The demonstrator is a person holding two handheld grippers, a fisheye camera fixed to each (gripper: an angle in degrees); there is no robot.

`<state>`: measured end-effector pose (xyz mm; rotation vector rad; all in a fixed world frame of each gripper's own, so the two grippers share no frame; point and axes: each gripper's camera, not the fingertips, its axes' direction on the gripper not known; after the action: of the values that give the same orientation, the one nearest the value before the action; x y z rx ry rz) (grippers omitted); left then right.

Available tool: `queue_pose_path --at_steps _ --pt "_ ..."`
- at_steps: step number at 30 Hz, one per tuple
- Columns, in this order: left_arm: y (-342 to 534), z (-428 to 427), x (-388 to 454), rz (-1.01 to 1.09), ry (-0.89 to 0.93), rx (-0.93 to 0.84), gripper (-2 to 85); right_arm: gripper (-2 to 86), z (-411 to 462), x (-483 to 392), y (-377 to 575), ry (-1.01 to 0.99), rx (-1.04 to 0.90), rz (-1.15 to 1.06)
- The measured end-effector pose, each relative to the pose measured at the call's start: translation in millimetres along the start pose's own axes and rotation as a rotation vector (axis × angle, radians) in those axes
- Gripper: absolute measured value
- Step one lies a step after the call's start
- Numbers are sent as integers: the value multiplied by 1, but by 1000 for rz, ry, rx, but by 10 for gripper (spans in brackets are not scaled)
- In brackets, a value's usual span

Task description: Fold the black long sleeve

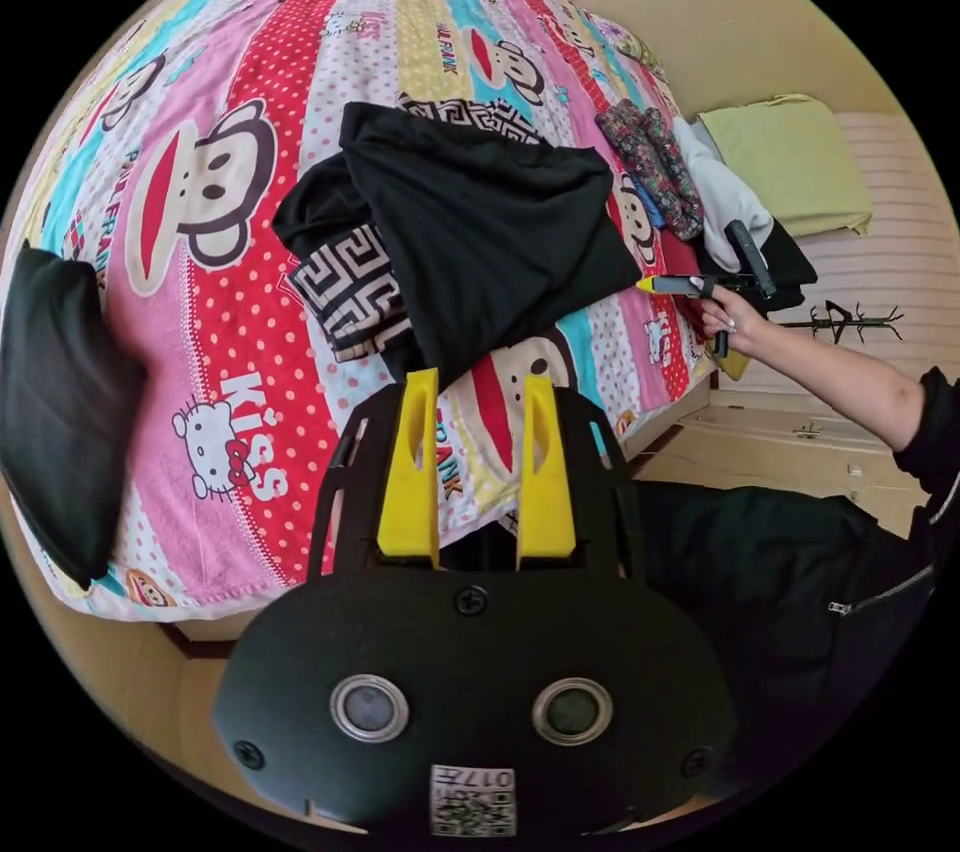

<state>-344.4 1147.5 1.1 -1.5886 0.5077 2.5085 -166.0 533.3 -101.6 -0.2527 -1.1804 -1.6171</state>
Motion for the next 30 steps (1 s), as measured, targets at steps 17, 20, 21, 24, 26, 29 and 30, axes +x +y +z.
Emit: queue_pose_path --at_steps 17,20,21,24,26,29,30 --pt "-33 19 -34 -130 -23 -128 33 88 -11 13 -25 -64 46 -68" --pt "-36 4 -37 -138 -12 -108 22 68 3 16 -31 -109 -86 -95" --pt "-37 0 -39 -143 -11 -106 17 54 1 17 -30 -89 -89 -95" --pt "-43 -14 -41 -136 1 -97 8 36 -18 19 -25 -92 -43 -120" --pt "-46 -25 -41 -112 22 -87 5 31 -34 23 -21 -147 -19 -134" --pt "-48 -47 -44 -86 34 -74 1 26 -68 28 -13 -209 37 -158" --pt "-46 -57 -46 -83 51 -63 0 25 -79 28 -8 -241 46 -163"
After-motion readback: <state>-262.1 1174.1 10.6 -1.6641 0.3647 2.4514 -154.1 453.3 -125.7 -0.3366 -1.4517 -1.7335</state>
